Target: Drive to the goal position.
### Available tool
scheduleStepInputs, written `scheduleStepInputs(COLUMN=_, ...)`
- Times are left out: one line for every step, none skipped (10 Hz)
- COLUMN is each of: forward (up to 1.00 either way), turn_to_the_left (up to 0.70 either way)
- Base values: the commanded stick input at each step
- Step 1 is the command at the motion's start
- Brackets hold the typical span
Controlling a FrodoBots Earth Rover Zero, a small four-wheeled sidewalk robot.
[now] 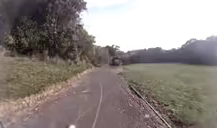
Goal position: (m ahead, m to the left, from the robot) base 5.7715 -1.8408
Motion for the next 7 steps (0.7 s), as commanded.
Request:
scheduleStepInputs(forward=0.7, turn_to_the_left=0.0)
scheduleStepInputs(forward=0.7, turn_to_the_left=0.0)
scheduleStepInputs(forward=0.7, turn_to_the_left=0.0)
scheduleStepInputs(forward=0.7, turn_to_the_left=0.0)
scheduleStepInputs(forward=0.7, turn_to_the_left=0.0)
scheduleStepInputs(forward=0.7, turn_to_the_left=0.0)
scheduleStepInputs(forward=0.7, turn_to_the_left=0.0)
